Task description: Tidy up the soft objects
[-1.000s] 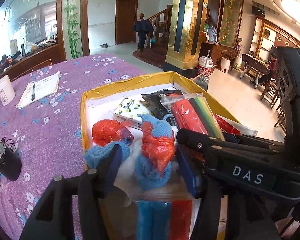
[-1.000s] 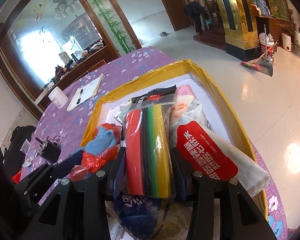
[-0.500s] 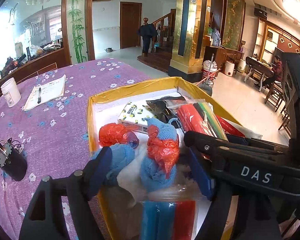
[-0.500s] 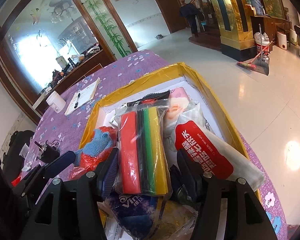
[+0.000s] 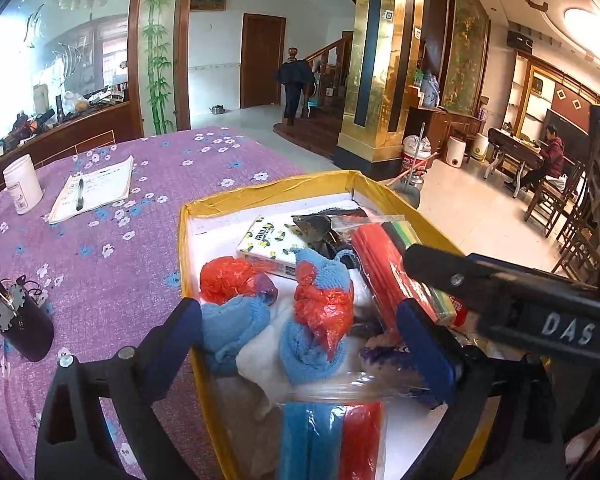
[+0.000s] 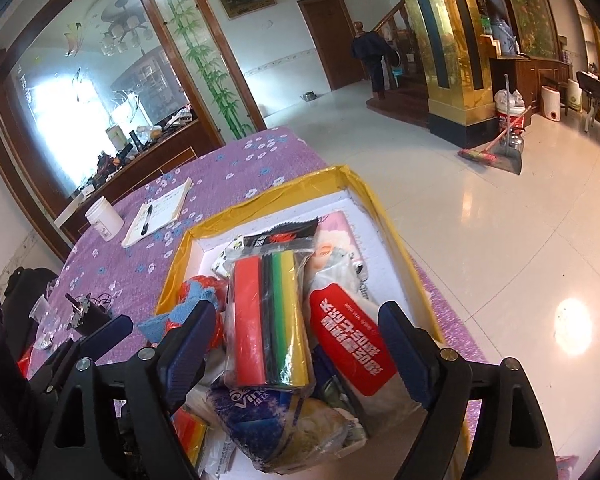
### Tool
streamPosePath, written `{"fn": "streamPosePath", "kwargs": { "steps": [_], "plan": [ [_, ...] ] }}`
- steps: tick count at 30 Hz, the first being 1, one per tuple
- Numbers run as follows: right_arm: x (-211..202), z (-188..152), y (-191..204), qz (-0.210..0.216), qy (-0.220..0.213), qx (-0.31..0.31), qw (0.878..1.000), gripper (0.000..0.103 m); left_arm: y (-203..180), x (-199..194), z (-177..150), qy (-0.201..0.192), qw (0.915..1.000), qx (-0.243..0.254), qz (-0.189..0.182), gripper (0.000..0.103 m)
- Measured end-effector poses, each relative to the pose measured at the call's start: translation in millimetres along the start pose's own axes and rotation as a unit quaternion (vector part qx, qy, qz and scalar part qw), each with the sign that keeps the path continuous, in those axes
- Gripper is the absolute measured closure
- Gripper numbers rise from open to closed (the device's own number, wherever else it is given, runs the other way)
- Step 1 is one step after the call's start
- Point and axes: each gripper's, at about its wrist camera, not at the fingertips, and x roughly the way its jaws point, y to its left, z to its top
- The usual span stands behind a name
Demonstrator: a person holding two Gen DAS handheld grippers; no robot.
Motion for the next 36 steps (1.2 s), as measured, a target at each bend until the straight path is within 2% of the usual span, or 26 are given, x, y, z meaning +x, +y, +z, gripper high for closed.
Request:
{"fn": "streamPosePath", "kwargs": {
  "steps": [9,13,16,20,24,29,32,36],
  "plan": [
    [-30,2,-4,-0.021,-0.032,-0.004,0.999,0.009,0,-4,1,-0.005,0.9998,-0.01,-0.019,0.001],
    [-41,-1,-9,-0.027,-0.037,0.002,0.999,0.007,-6,-9,1,-0.008,0.9994,0.002,-0.034,0.0],
    [-54,-4,-12,-0.029,-0.046,0.007,0.998,0.006,-10,-15,1,-0.003,0.9995,0.008,-0.03,0.0],
    [-74,-12,-17,-0.035,-0.066,0.006,0.997,0.003,-14,-37,-6,-0.018,0.9997,0.016,-0.003,0.0],
    [-87,-27,-20,-0.035,-0.073,0.009,0.997,0.002,-16,-57,-21,-0.011,0.9991,0.033,0.023,0.0],
    [-96,-66,-6,-0.058,-0.072,-0.017,0.996,0.002,-3,-88,-56,-0.015,0.9991,0.018,0.036,0.0],
    [-106,-96,6,-0.083,-0.094,-0.04,0.991,0.002,4,-101,-73,-0.016,0.9987,0.011,0.047,0.0],
    [-121,-124,16,-0.1,-0.13,-0.06,0.985,0.001,6,-111,-90,0.003,0.9957,0.024,0.09,0.0]
  ]
}}
